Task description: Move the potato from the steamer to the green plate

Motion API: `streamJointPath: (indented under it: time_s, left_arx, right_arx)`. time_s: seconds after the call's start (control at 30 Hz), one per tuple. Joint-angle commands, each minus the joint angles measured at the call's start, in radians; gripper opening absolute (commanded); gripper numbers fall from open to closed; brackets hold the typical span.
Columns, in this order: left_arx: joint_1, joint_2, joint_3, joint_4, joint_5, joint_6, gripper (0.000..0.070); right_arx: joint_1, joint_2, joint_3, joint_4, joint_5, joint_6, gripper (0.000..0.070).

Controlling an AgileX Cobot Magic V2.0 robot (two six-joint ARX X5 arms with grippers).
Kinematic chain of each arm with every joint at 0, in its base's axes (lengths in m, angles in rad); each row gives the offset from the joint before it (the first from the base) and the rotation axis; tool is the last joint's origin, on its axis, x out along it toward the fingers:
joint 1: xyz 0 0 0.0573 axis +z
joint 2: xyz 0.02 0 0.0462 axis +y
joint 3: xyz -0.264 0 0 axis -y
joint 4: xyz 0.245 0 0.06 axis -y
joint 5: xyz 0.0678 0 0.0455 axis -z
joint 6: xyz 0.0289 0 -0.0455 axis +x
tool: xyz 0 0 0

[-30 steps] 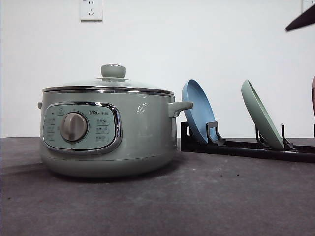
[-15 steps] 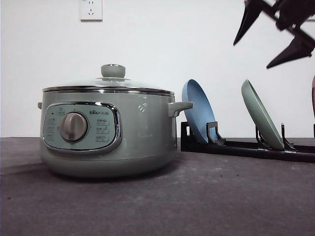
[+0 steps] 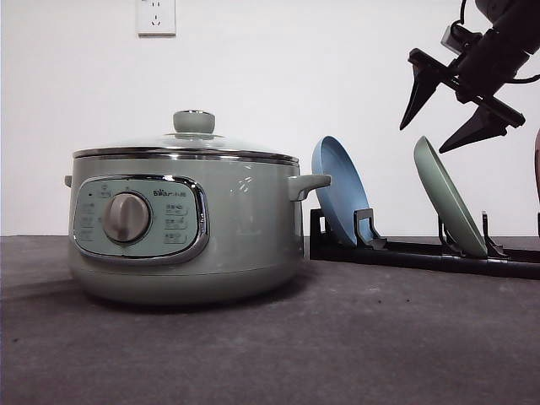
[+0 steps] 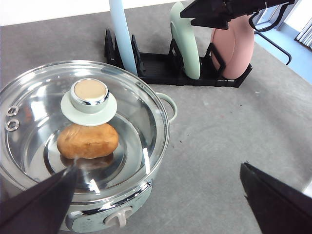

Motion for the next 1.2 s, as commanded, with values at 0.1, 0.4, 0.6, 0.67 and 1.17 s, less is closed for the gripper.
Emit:
streamJointPath:
  time_s: [0.1,0.4,0.6,0.67,1.17]
  left_arx:
    - [-0.005,0.016,0.023,0.011,0.005,0.004,0.0700]
    - [-0.005,0.025,0.023,0.011,0.005,0.004,0.0700]
    - [-0.005,0.025,0.023,0.011,0.005,0.004,0.0700]
    - [-0.005,0.025,0.023,0.011,0.005,0.004,0.0700]
    - [-0.005,0.025,0.023,0.010,0.005,0.004,0.0700]
  right_arx:
    - [0.001,0.031,0.028,0.020,0.010,0.001,0.0326]
    - [0.001,0.064,0.028,0.035,0.015,-0.004,0.0280]
    - [0.001,0.067,0.028,0.043,0.012,-0.019,0.0021]
    - [0.001,0.067,0.028,0.041,0.001,-0.018,0.0009]
    - [-0.004,-0.104,0.028,0.046,-0.136,0.041,0.0009]
